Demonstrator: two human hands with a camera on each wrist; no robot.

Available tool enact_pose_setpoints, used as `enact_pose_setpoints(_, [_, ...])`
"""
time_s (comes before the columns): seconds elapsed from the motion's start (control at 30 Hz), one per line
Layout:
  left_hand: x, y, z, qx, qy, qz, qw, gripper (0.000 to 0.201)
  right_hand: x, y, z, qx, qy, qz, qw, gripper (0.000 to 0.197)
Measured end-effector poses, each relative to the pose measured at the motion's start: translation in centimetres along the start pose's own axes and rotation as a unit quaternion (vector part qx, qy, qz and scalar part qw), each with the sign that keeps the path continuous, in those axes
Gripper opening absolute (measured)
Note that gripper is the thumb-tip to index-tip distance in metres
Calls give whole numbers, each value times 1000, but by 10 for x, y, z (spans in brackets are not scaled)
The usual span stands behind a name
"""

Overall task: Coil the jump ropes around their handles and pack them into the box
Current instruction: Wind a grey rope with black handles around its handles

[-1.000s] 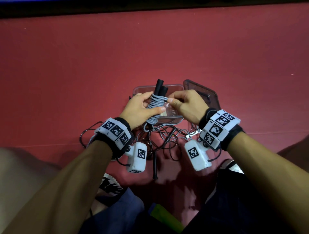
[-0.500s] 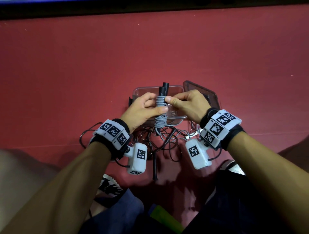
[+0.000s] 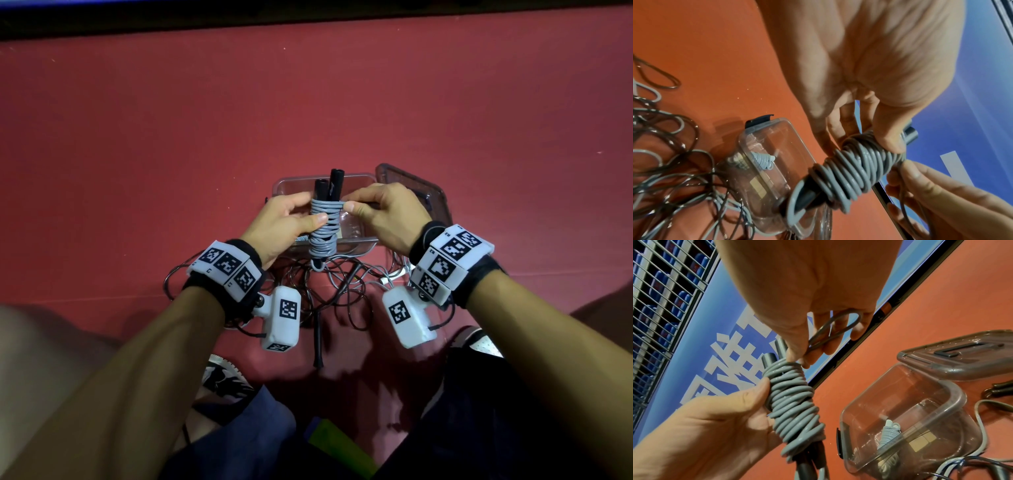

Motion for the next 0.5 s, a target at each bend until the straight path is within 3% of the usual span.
enact_pose_setpoints(0.27, [-7, -5, 0, 13, -43, -52, 998, 30, -1, 4, 1, -18, -13, 13, 1000, 26])
enact_pose_setpoints(0.5, [-7, -2, -1, 18, -56, -68, 996, 22, 1, 0, 0, -2, 2, 48, 999, 19])
Point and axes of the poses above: each hand's wrist, its own z-axis towards the middle knuckle, its own y-axis out of the palm, x = y × z, the point moved 9 cm from there along z, towards the middle knuckle, and after that the axes turned 6 degrees about z, right-handed, at the moved point
